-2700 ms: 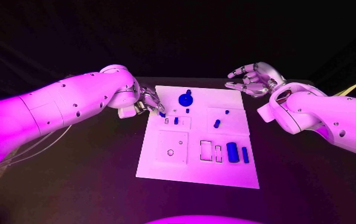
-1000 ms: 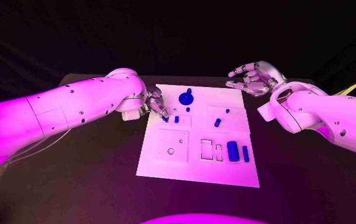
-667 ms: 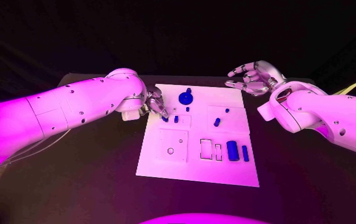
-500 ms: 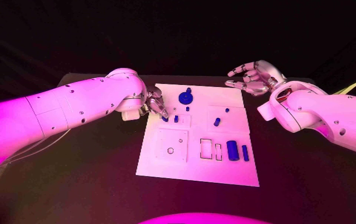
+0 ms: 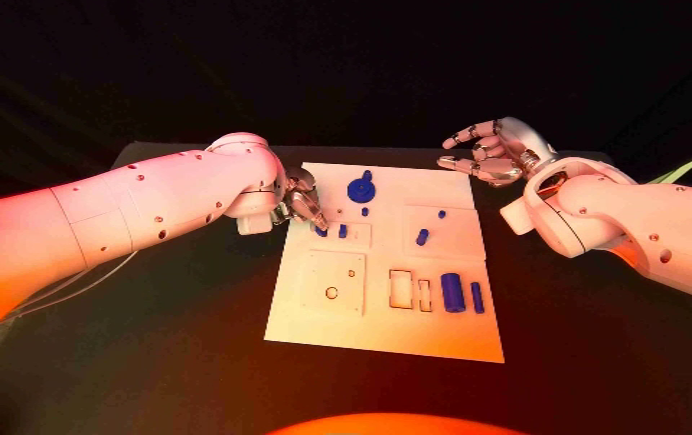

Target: Assemble the parts on the task board

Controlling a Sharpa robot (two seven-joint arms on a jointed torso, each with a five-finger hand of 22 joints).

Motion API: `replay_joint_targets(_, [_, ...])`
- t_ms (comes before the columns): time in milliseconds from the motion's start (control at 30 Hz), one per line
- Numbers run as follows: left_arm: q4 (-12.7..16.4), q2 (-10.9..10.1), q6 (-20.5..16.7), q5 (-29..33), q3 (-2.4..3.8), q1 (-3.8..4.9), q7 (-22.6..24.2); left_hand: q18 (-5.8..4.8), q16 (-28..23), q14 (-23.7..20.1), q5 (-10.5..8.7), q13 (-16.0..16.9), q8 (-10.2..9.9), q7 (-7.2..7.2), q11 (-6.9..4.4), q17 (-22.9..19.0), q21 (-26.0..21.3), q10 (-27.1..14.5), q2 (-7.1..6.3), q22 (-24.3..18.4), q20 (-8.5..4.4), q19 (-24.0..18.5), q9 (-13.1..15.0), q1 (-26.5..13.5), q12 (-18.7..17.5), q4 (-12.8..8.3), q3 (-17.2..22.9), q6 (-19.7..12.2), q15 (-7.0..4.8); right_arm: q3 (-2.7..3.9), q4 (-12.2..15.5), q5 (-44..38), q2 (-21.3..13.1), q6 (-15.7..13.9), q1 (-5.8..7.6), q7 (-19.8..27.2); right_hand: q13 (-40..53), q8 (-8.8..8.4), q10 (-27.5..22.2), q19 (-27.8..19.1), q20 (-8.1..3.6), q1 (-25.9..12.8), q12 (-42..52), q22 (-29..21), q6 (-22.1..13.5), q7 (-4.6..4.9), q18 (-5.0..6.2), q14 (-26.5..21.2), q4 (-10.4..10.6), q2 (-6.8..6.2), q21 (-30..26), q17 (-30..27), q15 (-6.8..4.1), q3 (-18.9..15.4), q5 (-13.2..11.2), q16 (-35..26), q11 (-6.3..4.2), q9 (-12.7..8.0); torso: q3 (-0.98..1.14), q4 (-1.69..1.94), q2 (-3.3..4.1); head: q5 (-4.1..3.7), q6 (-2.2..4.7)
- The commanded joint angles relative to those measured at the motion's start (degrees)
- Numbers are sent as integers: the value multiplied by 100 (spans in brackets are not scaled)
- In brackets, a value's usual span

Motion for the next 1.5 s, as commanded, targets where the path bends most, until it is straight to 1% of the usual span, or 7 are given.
replay_joint_targets(33, [12,23,-1,16,-3,-4,-2,-77,102,635,600,105,174,-183,-169,1579,120,496,59,220,-7,219,383,55,115,-355,1053,277,-100,1,7,-9,5,13,-4,15,385,88,-111,111,-37,-134,15,921,-40,-9,54,548,29,6,-131,1241,-43,204,88,-94,-1,77,0,0,4,-3,-3])
replay_joint_targets(267, [-14,62,-2,81,-22,-16,-8,-76,102,635,609,136,172,-186,-171,1579,118,522,67,216,-10,217,384,32,136,-341,1044,293,-102,1,10,-9,6,11,-4,15,385,88,-111,111,-37,-134,15,921,-40,-9,54,548,29,6,-131,1241,-43,204,88,-94,-1,77,0,-9,8,-9,-17])
replay_joint_targets(600, [-43,83,-39,122,-49,-28,-12,-87,102,635,591,206,183,-221,-196,1579,139,601,117,265,-22,246,402,-60,185,-276,973,372,-117,1,16,-9,6,7,-4,18,385,88,-111,111,-37,-134,15,921,-40,-9,54,548,29,6,-131,1241,-43,204,88,-94,-1,77,-1,3,2,-26,-44])
replay_joint_targets(800, [-53,82,-79,126,-53,-29,-11,-90,102,635,581,223,192,-237,-208,1579,145,624,144,279,-28,255,412,-87,196,-251,941,403,-125,1,17,-9,7,6,-4,20,385,88,-111,111,-37,-134,15,921,-40,-9,54,548,29,6,-131,1241,-43,204,88,-94,-1,77,0,2,0,-21,-41])
replay_joint_targets(1067, [-74,97,-141,128,-55,-35,-8,-93,102,635,494,205,191,-271,-234,1579,145,652,223,290,-51,261,442,-186,173,-156,768,440,-148,1,18,-9,7,2,-4,27,373,111,-121,105,-38,-141,5,911,-52,-10,58,544,28,-2,-153,1226,-45,214,90,-103,-2,76,1,-2,4,-30,-45])
replay_joint_targets(1200, [-95,111,-130,126,-59,-53,-7,-91,102,635,407,181,167,-295,-249,1579,132,649,195,279,-66,254,463,-267,141,-83,466,434,-161,1,18,-8,7,2,-4,32,373,111,-121,105,-38,-141,5,911,-52,-10,58,544,28,-2,-153,1226,-45,214,90,-103,-2,76,-1,-3,5,-40,-49])
replay_joint_targets(1500, [-126,115,-61,119,-67,-72,-7,-86,102,635,369,167,106,-321,-267,1579,109,630,80,255,-82,240,462,-341,108,24,73,435,-177,1,19,-6,1,3,-4,32,373,111,-121,105,-38,-141,5,911,-52,-10,58,544,28,-2,-153,1226,-45,214,90,-103,-2,76,-2,5,-3,-54,-64])
